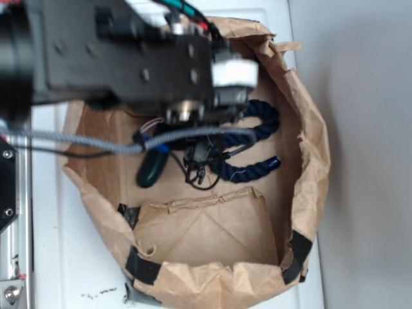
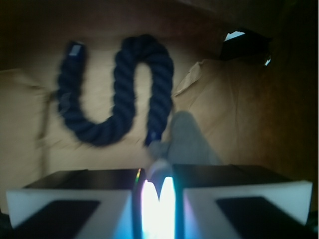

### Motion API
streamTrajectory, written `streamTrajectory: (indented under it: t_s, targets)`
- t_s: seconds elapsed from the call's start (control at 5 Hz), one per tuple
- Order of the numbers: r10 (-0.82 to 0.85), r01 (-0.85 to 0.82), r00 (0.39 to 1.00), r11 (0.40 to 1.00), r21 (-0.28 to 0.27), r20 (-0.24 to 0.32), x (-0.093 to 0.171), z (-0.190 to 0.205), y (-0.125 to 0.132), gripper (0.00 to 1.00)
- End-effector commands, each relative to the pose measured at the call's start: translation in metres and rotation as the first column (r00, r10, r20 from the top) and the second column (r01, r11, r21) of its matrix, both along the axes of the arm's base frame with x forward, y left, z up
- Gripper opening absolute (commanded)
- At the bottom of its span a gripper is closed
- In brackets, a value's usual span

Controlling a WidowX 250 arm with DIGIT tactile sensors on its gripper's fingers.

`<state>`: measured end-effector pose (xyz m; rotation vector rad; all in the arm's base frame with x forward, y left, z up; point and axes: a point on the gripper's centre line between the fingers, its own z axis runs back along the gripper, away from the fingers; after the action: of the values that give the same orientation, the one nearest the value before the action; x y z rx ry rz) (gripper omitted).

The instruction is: Grab the gray animal.

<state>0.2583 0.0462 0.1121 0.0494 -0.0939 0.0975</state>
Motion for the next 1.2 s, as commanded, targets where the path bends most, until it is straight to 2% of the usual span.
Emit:
streamTrajectory:
  t_s: [0.0, 0.2, 0.4, 0.6, 1.0]
  targets:
    - [-0.033, 0.035, 0.999, 0.998, -0.057, 0.033, 0.008, 0.04, 0.0, 0.0]
    - [-0.032, 0.034, 0.999, 0.999, -0.034, 0.033, 0.008, 0.035, 0.001, 0.0]
    - [-0.025, 0.023, 0.998, 0.999, 0.038, 0.052, 0.012, 0.009, 0.004, 1.0]
    - [0.008, -0.015, 0.998, 0.995, 0.099, 0.063, 0.022, -0.015, 0.009, 1.0]
    - [0.016, -0.032, 0.994, 0.988, 0.153, 0.105, 0.02, -0.043, 0.008, 1.0]
